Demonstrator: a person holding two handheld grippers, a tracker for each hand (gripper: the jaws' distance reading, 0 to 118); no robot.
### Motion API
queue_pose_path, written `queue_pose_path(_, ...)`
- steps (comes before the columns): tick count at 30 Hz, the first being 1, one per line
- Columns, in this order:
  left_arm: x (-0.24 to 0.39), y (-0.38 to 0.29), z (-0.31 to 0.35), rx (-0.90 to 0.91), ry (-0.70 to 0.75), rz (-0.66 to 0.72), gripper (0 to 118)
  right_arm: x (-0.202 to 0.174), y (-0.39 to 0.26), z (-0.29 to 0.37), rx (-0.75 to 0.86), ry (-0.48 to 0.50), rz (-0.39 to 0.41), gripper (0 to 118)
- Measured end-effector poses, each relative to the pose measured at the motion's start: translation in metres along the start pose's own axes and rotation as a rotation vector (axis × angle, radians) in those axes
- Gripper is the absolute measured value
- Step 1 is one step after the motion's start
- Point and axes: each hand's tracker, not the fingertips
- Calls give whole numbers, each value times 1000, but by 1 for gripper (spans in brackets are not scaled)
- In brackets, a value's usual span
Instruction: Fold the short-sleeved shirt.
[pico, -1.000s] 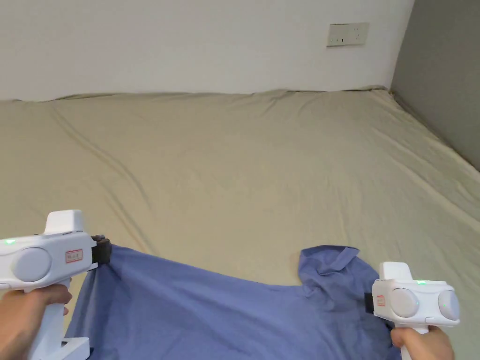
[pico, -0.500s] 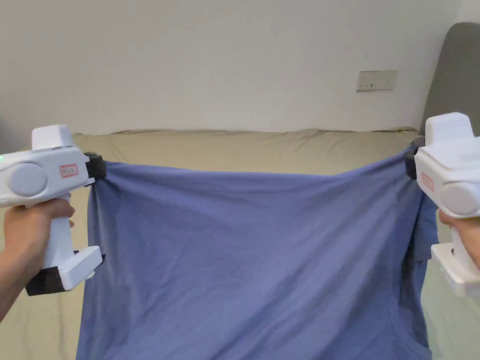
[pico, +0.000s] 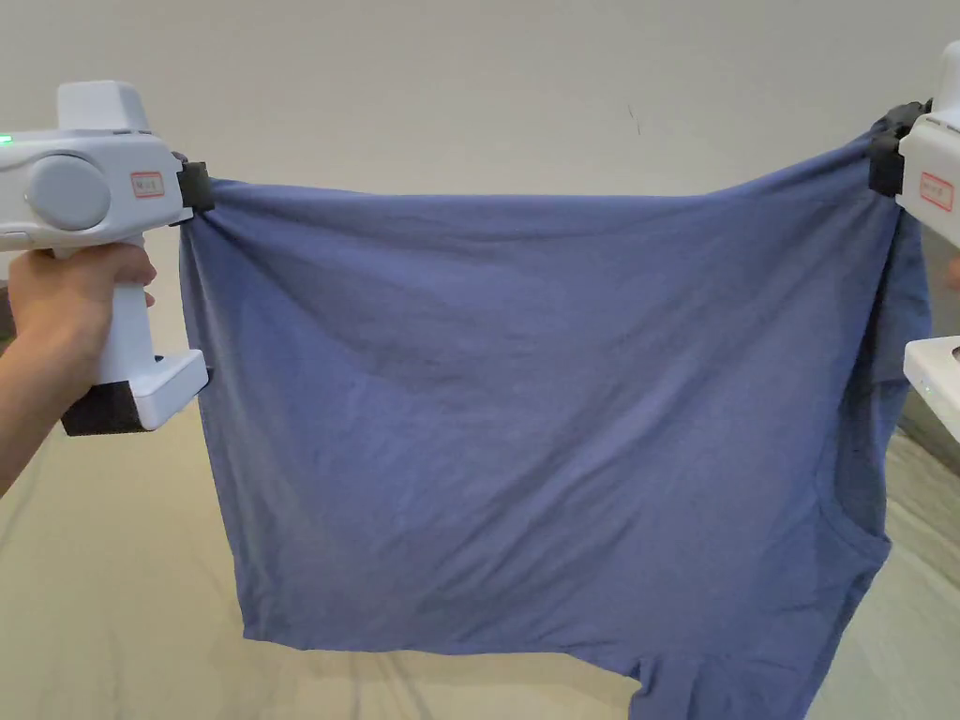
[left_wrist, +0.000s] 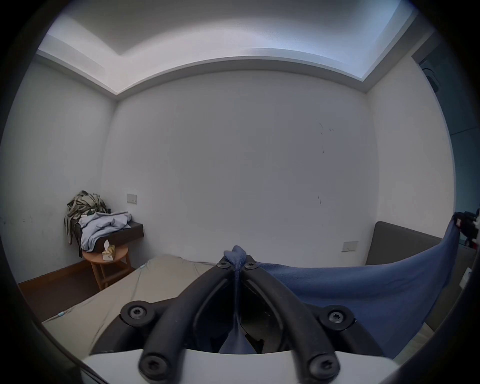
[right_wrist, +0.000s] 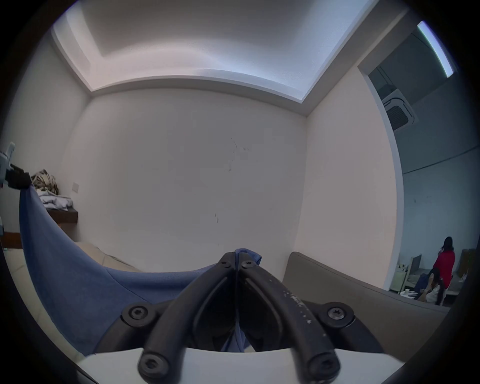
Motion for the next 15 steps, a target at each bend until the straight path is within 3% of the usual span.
queue_pose_path(6, 2, -41, -27, -2, 0, 12, 2, 2, -44, -31, -32, 28, -87, 2)
queue_pose_path(15, -4, -200, -52, -257, -3, -9, 2, -25, -194, -45, -302, 105, -159, 2)
